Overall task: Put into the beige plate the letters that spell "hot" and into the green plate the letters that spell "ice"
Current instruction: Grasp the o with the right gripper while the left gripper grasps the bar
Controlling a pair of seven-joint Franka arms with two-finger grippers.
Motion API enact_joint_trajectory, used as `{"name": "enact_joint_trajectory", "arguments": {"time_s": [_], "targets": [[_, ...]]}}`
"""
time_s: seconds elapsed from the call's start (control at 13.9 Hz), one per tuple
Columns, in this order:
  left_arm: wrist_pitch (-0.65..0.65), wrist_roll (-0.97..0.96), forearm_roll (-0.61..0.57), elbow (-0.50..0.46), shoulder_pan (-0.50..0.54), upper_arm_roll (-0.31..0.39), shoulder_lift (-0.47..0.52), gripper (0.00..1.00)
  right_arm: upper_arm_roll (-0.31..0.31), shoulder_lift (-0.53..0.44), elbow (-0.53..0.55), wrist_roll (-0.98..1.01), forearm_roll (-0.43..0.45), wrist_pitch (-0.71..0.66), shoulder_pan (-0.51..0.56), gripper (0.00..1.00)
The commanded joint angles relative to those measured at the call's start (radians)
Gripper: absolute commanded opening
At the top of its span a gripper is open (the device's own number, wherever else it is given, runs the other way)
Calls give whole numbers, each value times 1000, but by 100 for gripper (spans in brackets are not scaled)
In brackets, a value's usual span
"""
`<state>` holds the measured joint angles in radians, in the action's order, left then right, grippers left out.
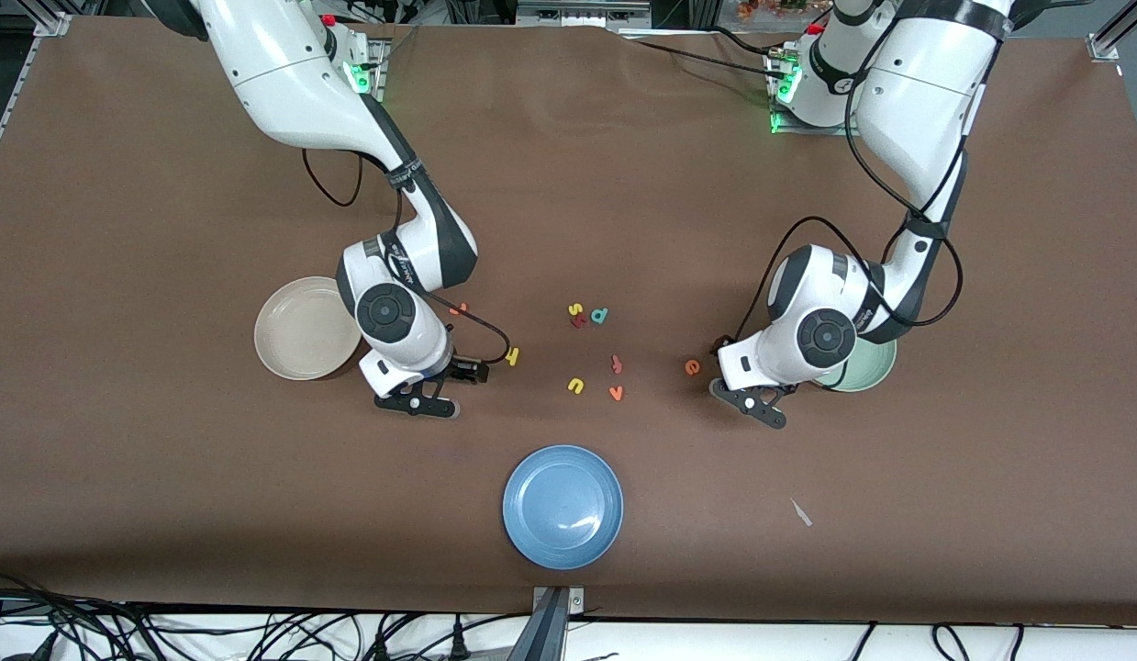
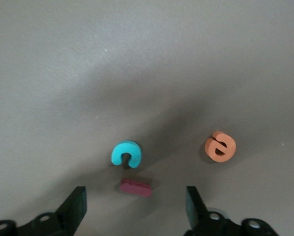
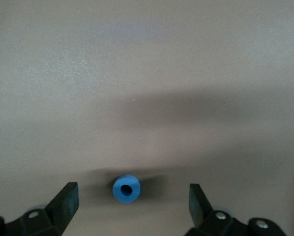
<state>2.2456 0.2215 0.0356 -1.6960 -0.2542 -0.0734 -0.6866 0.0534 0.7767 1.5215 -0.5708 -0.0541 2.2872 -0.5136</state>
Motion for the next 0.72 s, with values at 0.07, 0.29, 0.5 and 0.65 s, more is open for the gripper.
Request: {"name": "enact_joint_trajectory", "arguments": {"time_s": [0.07, 0.29, 0.5, 0.65], "targets": [[28, 30, -17, -40, -5, -3, 13, 78, 3, 26, -32, 2, 13, -5, -6, 95], [57, 32, -23, -42, -7, -3, 6, 70, 2, 44, -32, 5, 5, 14, -5, 91], [71, 32, -42, -42, -7, -3, -4, 60, -4, 58, -32, 5, -10, 17, -3, 88], [83, 32, -56, -42, -7, -3, -10, 43, -14, 56, -32, 17, -68, 15, 4, 84]]}}
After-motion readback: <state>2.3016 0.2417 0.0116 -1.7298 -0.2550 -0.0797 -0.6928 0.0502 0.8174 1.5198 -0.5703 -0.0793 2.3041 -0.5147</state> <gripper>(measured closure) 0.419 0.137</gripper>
